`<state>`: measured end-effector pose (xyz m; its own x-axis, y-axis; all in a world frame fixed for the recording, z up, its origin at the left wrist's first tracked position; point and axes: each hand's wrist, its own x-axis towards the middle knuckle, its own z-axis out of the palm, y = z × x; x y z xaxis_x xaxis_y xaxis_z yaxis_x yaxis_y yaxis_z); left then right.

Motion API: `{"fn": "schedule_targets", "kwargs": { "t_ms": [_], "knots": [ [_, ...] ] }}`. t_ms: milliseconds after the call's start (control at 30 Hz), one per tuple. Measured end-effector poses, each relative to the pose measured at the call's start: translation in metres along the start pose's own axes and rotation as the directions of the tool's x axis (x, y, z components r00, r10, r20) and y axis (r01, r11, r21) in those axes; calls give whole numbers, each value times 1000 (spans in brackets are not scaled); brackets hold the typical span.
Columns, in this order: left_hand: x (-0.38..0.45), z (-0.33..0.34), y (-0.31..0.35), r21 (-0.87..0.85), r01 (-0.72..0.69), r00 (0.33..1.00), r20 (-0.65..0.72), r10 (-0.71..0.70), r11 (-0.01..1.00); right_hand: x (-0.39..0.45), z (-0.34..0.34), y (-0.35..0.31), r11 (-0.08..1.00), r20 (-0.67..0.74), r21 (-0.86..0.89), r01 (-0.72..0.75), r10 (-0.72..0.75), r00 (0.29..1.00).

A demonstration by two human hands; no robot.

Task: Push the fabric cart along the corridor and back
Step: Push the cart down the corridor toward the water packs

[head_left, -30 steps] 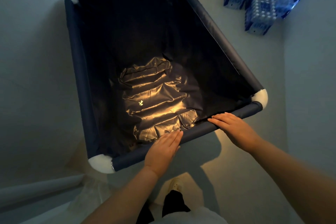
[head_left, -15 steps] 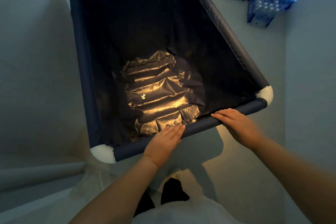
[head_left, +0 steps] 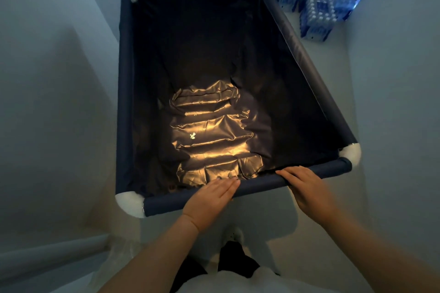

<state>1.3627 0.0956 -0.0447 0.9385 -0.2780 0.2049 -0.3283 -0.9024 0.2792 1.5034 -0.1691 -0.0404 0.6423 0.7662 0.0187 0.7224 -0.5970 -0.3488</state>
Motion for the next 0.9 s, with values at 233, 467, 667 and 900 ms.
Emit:
{"fn": "schedule_targets", "kwargs": {
  "t_ms": [233, 467, 667, 900],
  "knots": [
    [-21, -14, -23, -52, -125, 989, 79, 129, 991, -29, 11, -57, 991, -83, -2, -133, 132, 988],
    [-34, -31, -56, -141, -230, 959, 136, 249, 963, -43, 31, -113, 962, -139, 11, -273, 271, 952],
    [-36, -44, -84, -127, -314, 928, 167, 332, 941, -46, 58, -153, 923, -194, 10, -384, 378, 905],
    [-35, -57, -109, -125, -296, 940, 135, 312, 947, -37, 77, -174, 924, -147, -85, -372, 358, 922]
  ]
}}
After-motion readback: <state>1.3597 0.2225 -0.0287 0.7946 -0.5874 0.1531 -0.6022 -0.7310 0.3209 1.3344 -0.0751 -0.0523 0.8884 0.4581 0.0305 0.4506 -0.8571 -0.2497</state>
